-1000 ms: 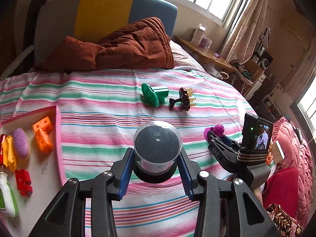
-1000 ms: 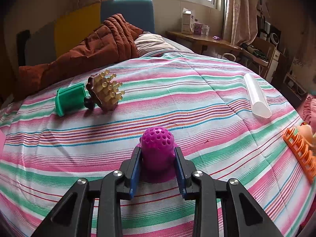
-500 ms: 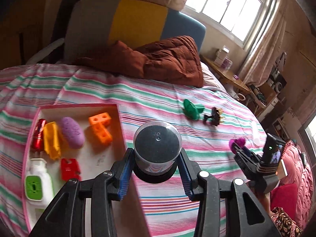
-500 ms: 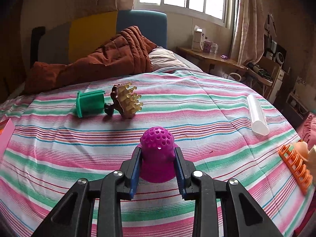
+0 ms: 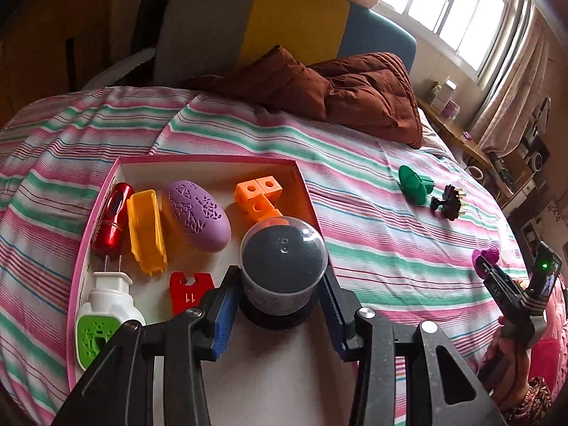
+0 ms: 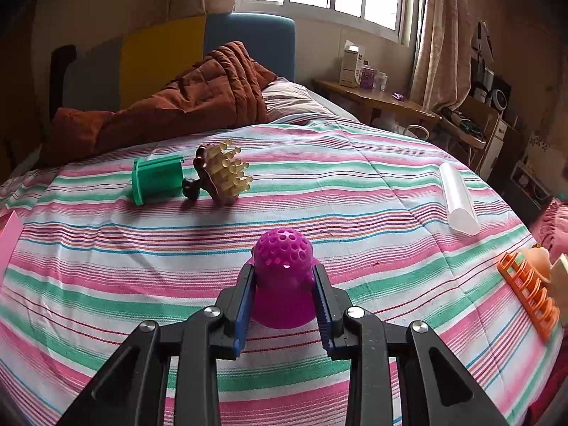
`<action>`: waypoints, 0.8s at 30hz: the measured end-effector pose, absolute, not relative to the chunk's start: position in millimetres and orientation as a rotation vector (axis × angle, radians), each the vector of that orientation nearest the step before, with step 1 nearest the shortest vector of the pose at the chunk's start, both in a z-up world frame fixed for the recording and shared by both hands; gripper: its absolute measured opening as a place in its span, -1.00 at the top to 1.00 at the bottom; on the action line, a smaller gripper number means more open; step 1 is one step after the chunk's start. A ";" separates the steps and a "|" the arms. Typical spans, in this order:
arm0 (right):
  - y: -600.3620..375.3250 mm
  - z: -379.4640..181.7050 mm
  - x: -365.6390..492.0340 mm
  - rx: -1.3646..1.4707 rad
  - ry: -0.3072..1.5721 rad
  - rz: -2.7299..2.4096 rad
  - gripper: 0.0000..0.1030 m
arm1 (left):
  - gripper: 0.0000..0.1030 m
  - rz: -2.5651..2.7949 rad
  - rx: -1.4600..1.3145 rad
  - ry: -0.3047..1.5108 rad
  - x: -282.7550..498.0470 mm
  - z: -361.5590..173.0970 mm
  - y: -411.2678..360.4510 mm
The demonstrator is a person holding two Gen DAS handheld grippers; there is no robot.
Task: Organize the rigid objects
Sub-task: 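Carry the grey cup into the tray, open left tool while right tool holds magenta piece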
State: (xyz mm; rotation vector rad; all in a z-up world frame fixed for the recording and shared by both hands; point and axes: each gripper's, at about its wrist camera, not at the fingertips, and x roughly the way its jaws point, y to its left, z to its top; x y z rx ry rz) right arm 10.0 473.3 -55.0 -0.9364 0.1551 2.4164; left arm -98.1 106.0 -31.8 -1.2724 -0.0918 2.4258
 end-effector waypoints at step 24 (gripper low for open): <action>468.3 -53.9 13.2 -0.962 0.161 2.446 0.38 | -0.06 2.464 -1.168 -0.391 -78.0 -10.7 47.9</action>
